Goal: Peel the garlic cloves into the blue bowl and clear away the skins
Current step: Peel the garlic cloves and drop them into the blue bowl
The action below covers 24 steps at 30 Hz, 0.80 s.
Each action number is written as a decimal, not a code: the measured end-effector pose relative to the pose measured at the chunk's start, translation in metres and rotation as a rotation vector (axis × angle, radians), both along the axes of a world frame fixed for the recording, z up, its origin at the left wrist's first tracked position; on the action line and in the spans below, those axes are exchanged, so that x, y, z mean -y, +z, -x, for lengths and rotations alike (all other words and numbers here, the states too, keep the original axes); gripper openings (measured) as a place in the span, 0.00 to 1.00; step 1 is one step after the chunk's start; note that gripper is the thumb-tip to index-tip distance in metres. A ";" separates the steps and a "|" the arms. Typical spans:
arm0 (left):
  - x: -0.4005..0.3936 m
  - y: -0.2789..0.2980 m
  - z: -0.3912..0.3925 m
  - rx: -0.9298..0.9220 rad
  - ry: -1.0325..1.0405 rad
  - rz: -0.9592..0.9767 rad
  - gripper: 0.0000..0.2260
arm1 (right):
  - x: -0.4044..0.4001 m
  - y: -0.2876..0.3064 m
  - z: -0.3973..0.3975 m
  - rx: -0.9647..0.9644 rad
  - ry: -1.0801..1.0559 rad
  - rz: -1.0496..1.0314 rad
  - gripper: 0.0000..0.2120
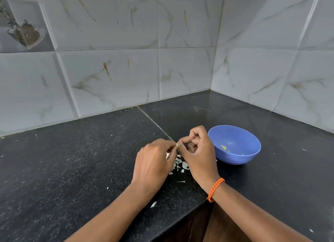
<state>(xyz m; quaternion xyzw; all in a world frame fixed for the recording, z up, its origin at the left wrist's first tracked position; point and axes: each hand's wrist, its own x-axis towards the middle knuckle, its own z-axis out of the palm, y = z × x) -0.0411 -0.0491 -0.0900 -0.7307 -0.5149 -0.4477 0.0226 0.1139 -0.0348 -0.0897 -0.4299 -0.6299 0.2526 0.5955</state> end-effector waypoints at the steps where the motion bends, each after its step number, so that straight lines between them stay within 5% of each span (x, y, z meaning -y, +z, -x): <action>1: 0.000 0.000 -0.001 -0.030 0.012 -0.010 0.04 | 0.000 0.000 0.000 -0.009 0.001 0.004 0.19; 16: 0.000 0.000 -0.006 -0.228 0.182 -0.054 0.09 | 0.000 0.006 0.005 -0.102 0.027 0.029 0.21; 24: -0.002 0.008 0.000 0.276 -0.076 0.141 0.04 | 0.001 0.006 0.001 -0.163 0.087 0.060 0.19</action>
